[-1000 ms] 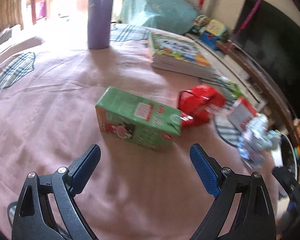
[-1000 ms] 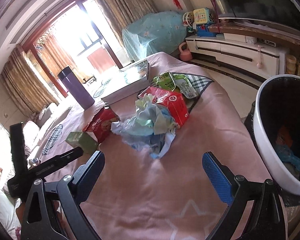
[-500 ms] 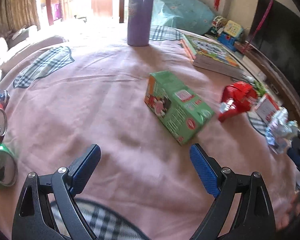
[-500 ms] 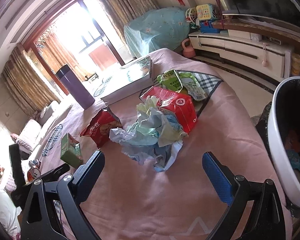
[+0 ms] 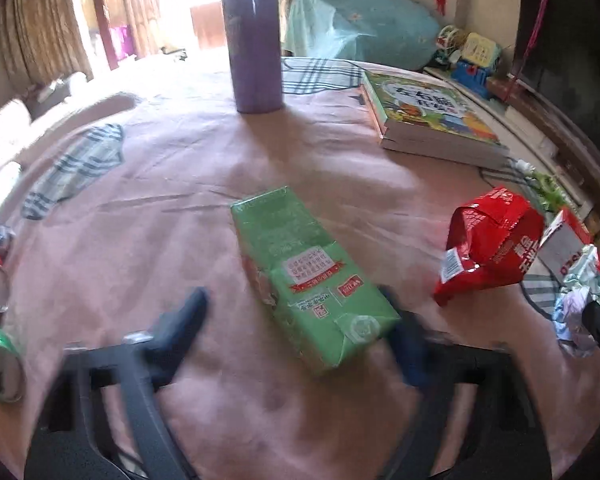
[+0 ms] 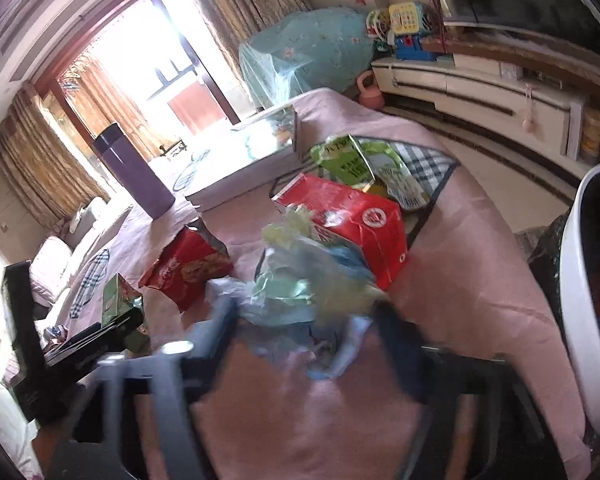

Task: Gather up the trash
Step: 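Grasp the green juice carton with the left tool while the right tool grasps the crumpled tissue, then carry the carton and tissue over the trash bin and open both tools to drop them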

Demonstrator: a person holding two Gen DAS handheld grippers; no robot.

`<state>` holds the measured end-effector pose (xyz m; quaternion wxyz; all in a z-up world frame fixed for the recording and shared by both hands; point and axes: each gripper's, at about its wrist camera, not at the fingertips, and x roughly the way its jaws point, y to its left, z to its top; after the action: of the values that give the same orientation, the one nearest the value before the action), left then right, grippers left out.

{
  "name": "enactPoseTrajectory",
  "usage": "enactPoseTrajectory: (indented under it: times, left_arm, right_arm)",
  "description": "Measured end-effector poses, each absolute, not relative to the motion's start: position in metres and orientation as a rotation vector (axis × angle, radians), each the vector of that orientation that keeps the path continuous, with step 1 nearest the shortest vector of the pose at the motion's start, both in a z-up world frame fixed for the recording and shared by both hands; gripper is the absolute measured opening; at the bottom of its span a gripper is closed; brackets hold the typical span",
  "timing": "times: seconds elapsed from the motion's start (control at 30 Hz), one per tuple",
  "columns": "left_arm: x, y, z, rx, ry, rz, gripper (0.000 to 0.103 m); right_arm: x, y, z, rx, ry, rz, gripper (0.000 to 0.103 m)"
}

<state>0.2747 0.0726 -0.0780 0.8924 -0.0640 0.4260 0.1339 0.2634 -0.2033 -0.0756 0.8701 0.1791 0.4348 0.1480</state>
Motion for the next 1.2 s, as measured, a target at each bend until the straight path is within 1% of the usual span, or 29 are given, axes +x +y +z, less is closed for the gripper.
enactPoseTrajectory:
  times: [0.03, 0.1, 0.13, 0.2, 0.37, 0.6, 1.2]
  left_arm:
    - [0.274, 0.075, -0.080, -0.150, 0.893, 0.256, 0.042]
    - [0.266, 0.076, -0.079, -0.160, 0.877, 0.226, 0.036]
    - [0.261, 0.076, -0.078, -0.161, 0.865, 0.210, 0.031]
    - [0.246, 0.074, -0.073, -0.180, 0.848, 0.159, 0.031]
    - [0.207, 0.059, -0.061, -0.197, 0.817, 0.022, 0.031]
    - [0.172, 0.020, -0.041, -0.146, 0.786, -0.109, 0.031]
    - [0.161, -0.114, -0.030, 0.013, 0.799, -0.377, 0.031]
  right_arm:
    - [0.261, -0.206, -0.074, 0.376, 0.899, 0.313, 0.040]
    - [0.254, -0.210, -0.069, 0.371, 0.883, 0.324, 0.024]
    - [0.251, -0.212, -0.068, 0.375, 0.878, 0.331, 0.022]
    - [0.243, -0.217, -0.065, 0.389, 0.869, 0.351, 0.016]
    - [0.214, -0.225, -0.056, 0.413, 0.848, 0.385, 0.014]
    - [0.178, -0.247, -0.041, 0.443, 0.810, 0.390, 0.014]
    - [0.123, -0.332, -0.029, 0.501, 0.740, 0.251, 0.014]
